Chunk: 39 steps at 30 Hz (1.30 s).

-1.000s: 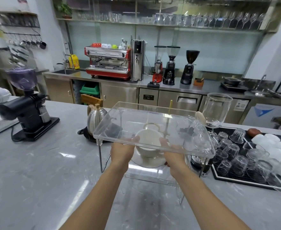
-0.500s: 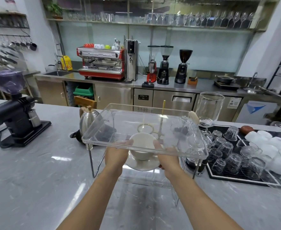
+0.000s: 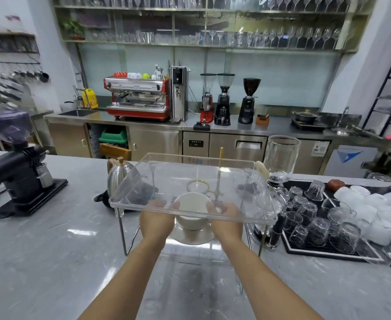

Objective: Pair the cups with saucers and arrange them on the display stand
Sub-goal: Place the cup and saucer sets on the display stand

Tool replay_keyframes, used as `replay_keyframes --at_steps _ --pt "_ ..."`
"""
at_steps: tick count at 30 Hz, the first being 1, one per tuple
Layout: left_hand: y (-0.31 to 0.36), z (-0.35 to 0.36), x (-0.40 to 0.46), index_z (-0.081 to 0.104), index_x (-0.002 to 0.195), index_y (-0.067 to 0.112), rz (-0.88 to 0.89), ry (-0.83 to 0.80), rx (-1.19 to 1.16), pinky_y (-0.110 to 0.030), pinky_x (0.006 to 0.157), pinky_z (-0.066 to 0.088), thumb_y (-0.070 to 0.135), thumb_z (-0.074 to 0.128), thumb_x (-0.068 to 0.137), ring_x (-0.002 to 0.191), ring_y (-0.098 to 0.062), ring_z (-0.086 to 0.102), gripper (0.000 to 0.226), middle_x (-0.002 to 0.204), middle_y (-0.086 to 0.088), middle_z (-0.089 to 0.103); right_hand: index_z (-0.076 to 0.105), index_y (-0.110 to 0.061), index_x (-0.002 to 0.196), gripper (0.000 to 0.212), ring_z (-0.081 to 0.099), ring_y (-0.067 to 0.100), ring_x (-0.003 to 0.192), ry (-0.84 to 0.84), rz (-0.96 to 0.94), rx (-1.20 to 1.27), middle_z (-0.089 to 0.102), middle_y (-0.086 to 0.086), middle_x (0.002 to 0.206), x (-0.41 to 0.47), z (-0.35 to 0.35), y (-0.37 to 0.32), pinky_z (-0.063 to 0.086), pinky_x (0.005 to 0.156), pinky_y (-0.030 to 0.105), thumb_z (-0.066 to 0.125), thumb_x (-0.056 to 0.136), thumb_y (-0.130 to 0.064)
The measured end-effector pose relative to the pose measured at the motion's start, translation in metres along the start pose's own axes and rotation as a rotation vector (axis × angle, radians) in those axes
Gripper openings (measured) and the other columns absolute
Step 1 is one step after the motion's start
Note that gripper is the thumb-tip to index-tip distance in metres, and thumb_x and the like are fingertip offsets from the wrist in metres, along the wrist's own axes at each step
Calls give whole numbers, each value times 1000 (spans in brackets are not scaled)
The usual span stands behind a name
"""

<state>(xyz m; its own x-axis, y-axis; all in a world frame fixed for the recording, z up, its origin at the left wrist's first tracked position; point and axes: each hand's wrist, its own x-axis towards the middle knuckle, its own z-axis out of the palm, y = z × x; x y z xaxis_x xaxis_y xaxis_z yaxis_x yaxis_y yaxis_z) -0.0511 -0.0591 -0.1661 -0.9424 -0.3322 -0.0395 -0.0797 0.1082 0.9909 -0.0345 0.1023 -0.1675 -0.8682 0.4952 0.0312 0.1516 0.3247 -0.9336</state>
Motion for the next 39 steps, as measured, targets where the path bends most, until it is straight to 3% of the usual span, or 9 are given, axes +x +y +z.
replay_keyframes --at_steps 2,6,10,13,17,25,29,32,39 --pt "4 -1 -7 66 106 20 104 11 64 -43 92 54 34 80 83 101 -25 64 30 109 -4 69 66 -17 105 34 62 20 99 29 -66 -88 63 0 106 -2 -1 -3 52 88 37 66 88 -46" --pt "8 -3 -15 65 123 15 274 35 220 -37 88 52 41 72 89 108 -23 62 43 118 0 67 60 -18 113 34 56 21 105 64 -202 -169 54 -2 109 -12 -3 -13 47 89 35 60 90 -43" --pt "6 -12 -34 68 112 22 555 79 354 -10 75 39 30 70 93 97 -9 57 21 98 26 55 58 -21 119 35 55 20 108 82 -425 -260 58 -4 116 -29 -10 -18 46 94 36 60 88 -37" --pt "-3 -23 -49 65 127 22 714 45 467 -32 101 48 19 70 91 121 -16 57 36 125 13 64 54 -22 128 40 49 20 121 44 -585 -360 55 -3 130 -46 -14 -13 41 105 35 55 92 -40" --pt "-14 -35 -76 56 143 18 696 -35 567 -44 120 33 27 64 95 146 -21 39 49 150 3 52 35 -19 152 66 23 18 150 -59 -602 -454 34 -3 159 -72 -22 -2 19 124 38 49 96 -49" --pt "-43 -55 -151 56 143 14 659 -28 566 -42 119 29 35 63 93 149 -19 30 54 151 4 47 44 -21 147 64 19 2 147 -130 -652 -380 39 -8 154 -147 -47 22 -4 120 14 43 93 -55" --pt "-58 -56 -184 58 141 14 645 -34 538 -44 116 35 44 56 91 148 -20 34 59 150 2 51 46 -21 146 61 18 -3 146 -165 -603 -354 39 -14 152 -172 -67 45 9 124 24 52 93 -51" --pt "-72 -56 -206 61 139 14 664 -70 543 -41 115 36 46 53 88 147 -20 37 60 148 3 53 51 -21 142 62 18 -9 143 -139 -566 -335 40 -18 147 -192 -80 66 6 121 17 49 90 -54" --pt "-93 -43 -241 67 131 12 691 -146 537 -29 110 34 45 59 82 138 -25 48 60 140 -2 61 69 -8 120 47 43 12 131 -45 -496 -356 65 4 129 -220 -110 98 32 109 36 71 79 -32"
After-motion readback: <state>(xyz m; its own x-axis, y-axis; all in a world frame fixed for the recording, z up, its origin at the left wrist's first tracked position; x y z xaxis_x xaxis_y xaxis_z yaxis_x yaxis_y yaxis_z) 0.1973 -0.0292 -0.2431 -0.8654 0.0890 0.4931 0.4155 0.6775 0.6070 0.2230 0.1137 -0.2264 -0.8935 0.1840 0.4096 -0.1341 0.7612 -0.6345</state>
